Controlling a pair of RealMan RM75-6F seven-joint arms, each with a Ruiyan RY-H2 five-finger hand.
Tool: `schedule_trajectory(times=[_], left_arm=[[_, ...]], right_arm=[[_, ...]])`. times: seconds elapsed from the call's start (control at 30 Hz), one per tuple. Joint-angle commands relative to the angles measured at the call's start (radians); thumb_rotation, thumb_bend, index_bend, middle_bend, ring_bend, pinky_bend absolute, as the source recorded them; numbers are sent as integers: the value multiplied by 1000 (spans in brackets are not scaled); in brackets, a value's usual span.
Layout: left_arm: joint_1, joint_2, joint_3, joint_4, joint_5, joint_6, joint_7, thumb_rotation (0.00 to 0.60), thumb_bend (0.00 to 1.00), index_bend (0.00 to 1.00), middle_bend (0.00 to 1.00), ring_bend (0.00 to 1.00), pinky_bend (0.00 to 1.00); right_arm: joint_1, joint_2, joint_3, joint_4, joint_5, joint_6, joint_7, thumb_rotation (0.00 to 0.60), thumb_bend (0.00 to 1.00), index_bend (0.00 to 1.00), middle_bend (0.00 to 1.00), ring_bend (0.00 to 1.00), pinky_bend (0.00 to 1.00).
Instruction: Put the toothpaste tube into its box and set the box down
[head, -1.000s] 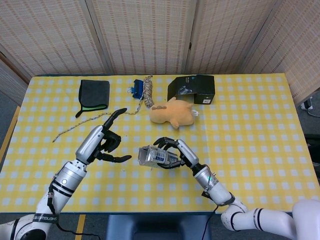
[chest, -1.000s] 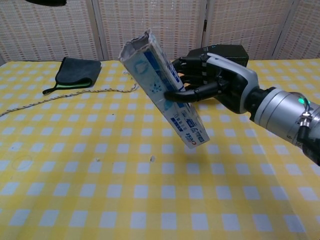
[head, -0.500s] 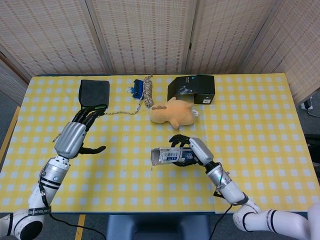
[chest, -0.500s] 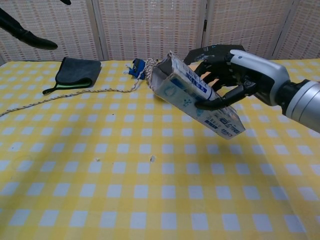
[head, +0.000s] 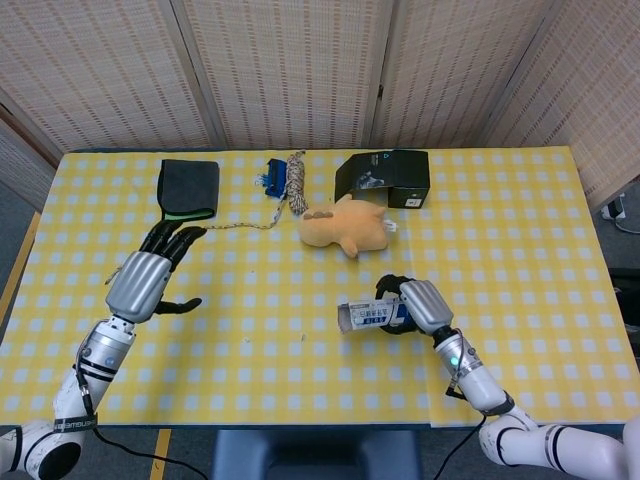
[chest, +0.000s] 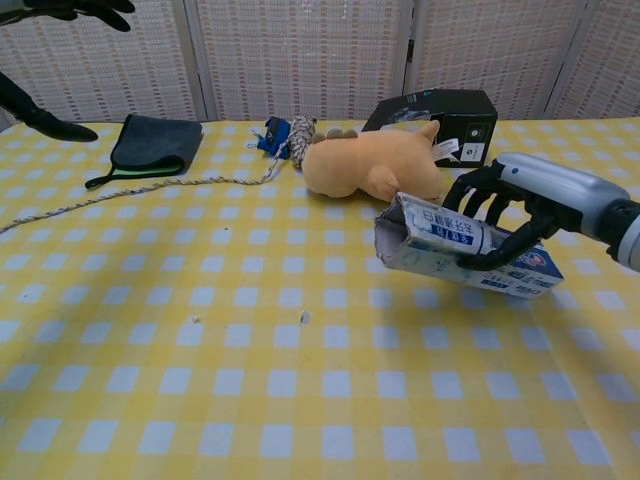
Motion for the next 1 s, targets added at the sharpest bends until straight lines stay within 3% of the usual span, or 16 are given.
schedule_trajectory(times=[0.03, 0.2, 0.27, 0.5, 0.73, 1.0], left_arm=[[0, 6, 3, -2, -4, -11, 6, 600, 159, 104, 148, 46, 58], [-1, 38, 23, -13, -9, -52, 33, 600, 158, 37, 110, 24, 42], [0, 44, 28, -13, -10, -61, 38, 600, 159, 32, 98, 15, 38], [40, 38, 44, 20, 35, 6, 50, 600, 159, 33, 90, 11, 34], [162, 29, 117, 138, 50, 120, 99, 600, 158, 31, 55, 0, 0], [312, -2, 192, 285, 90, 236, -39, 600, 159, 0, 38, 0, 0]], right_arm=[[4, -14, 1, 12, 9, -15, -12, 600, 231, 457, 281, 324, 402], [15, -8, 1, 8, 9, -52, -11, 600, 231, 56, 49, 160, 256], [20, 6, -2, -5, 7, -69, -13, 600, 231, 1, 3, 81, 166], [5, 79, -7, -87, -21, -43, -39, 600, 230, 0, 0, 8, 58], [-113, 160, -57, -137, -144, 229, -289, 600, 231, 0, 0, 0, 0], [-278, 276, -132, -207, -181, 422, -424, 600, 231, 0, 0, 0, 0]])
